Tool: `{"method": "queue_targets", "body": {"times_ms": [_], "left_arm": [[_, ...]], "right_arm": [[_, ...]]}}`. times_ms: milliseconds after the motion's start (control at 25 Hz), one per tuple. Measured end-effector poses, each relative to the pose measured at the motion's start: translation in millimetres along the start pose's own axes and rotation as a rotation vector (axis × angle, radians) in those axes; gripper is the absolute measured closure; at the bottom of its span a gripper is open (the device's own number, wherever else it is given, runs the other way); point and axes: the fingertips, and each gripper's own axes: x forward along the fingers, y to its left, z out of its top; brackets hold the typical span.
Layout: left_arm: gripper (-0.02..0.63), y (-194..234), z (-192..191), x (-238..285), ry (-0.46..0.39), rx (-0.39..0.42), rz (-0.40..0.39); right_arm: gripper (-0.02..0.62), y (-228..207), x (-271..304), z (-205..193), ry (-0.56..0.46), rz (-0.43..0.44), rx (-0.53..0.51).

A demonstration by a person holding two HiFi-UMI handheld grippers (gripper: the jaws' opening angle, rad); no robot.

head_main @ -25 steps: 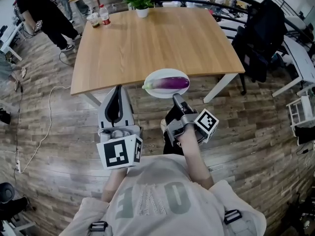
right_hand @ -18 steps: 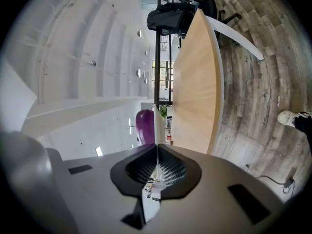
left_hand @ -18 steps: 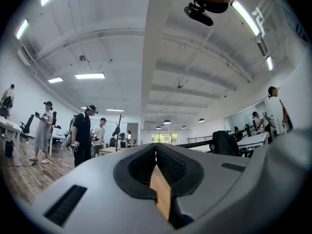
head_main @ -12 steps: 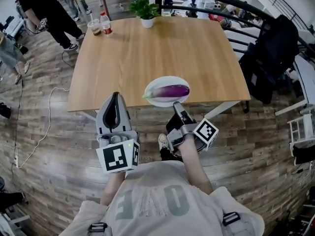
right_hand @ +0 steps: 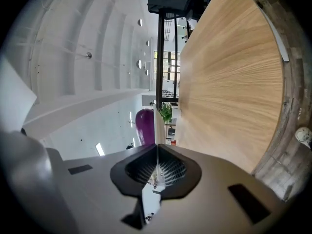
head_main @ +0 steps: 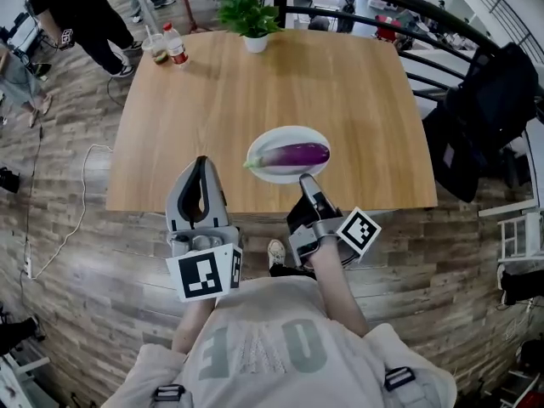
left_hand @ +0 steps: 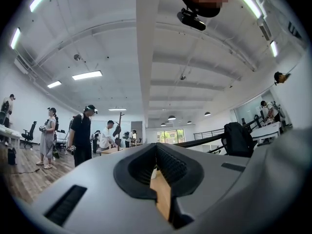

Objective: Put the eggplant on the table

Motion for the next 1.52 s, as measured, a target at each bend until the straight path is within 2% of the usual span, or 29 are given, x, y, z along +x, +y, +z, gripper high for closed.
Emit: {"method": "queue_targets", "body": {"times_ms": [440,880,1240,1520], "left_arm": [[0.597,-6,-20,48,0.028,0.002,0.013],[0.597,32,-21,77,0.010,-0.004,0.005],[0.597,55,-19,85,-0.012,-0.011,0.011],[0.597,64,-24,88,-0.005,-0.010,0.004]], "right_arm": [[0.569,-9,40,28,0.026,0.000,0.030],[0.569,-11,72,20,-0.003,0.000,0.064],[0.569,-18,91,16,-0.030,0.011,0.041],[0.569,-40,100,6,-0.050,-0.005,0.078]]}}
